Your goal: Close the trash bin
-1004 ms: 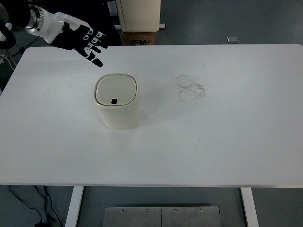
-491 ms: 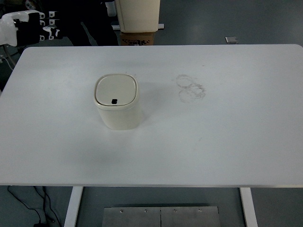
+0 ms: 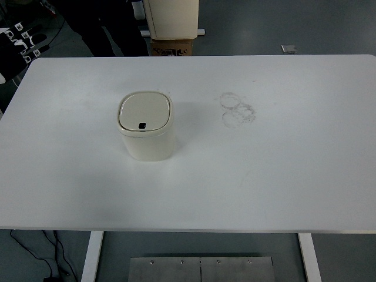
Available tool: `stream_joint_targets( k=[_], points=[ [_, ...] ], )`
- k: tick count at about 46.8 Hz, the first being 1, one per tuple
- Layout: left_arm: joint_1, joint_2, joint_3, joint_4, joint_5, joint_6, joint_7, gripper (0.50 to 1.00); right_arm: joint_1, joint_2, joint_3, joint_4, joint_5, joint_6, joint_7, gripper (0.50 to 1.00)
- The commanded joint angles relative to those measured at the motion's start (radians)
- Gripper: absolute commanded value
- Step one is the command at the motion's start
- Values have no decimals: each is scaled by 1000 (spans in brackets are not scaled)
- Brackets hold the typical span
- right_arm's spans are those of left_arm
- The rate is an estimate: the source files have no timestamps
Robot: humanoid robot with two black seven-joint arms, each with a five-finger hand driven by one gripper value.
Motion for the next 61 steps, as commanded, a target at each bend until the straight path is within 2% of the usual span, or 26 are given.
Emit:
stream_joint_targets(
  k=[1,7,20,25,34,61],
  points=[
    [35,-13,-23,3,0,0,-45,1000,0,0,0,0,0,0,1,991],
    [85,-42,-57,50,-5,0,-82,1000,0,0,0,0,1,0,0,991],
    [165,-124,-158,184,-22,-11,-82,1000,0,0,0,0,0,0,0,991],
    [190,-136,-176,190,-57,-17,-84,1000,0,0,0,0,0,0,0,991],
    [207,-140,-202,193,-100,-71,-85,1000,0,0,0,0,0,0,0,991],
    [208,-139,-202,193,-94,-66,-85,1000,0,0,0,0,0,0,0,991]
  ],
)
